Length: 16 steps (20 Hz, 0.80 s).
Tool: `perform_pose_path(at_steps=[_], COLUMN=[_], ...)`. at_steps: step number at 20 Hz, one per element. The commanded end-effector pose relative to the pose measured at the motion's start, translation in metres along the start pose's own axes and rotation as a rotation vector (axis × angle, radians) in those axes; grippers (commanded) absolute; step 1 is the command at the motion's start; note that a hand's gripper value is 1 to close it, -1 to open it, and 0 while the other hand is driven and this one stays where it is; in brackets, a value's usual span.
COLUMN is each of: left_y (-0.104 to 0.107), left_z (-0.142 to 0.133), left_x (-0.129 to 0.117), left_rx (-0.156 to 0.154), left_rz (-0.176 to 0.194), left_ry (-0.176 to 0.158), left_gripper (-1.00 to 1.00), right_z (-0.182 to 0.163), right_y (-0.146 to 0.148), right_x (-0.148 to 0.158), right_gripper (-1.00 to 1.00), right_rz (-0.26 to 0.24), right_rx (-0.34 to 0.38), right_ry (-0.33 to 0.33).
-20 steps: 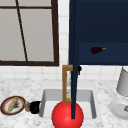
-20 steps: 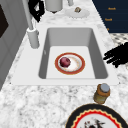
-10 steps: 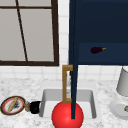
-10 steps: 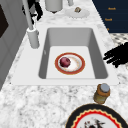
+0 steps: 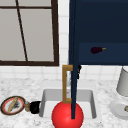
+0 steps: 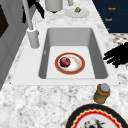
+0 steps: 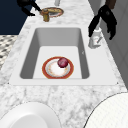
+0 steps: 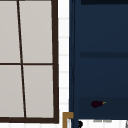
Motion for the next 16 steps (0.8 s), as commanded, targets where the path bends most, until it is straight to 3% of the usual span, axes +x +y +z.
perform_pose_path(at_steps=[1,6,9,16], left_y=[0.0,0.0,0.0,0.0], left_z=[0.0,0.0,0.0,0.0], left_x=[0.0,0.0,0.0,0.0], left_rx=[0.0,0.0,0.0,0.0], left_rz=[0.0,0.0,0.0,0.0], left_ry=[0.0,0.0,0.0,0.0], left_gripper=[0.0,0.0,0.0,0.0], right_z=[-0.004,-0.024,-0.045,-0.071], right_y=[0.006,0.014,0.011,0.015], right_x=[-0.009,-0.014,-0.021,-0.032], right_gripper=[-1.0,-1.0,-1.0,-1.0], right_rz=[0.115,0.187,0.161,0.174], right_rx=[-0.036,-0.012,-0.016,0.016], right_ry=[0.036,0.044,0.013,-0.02])
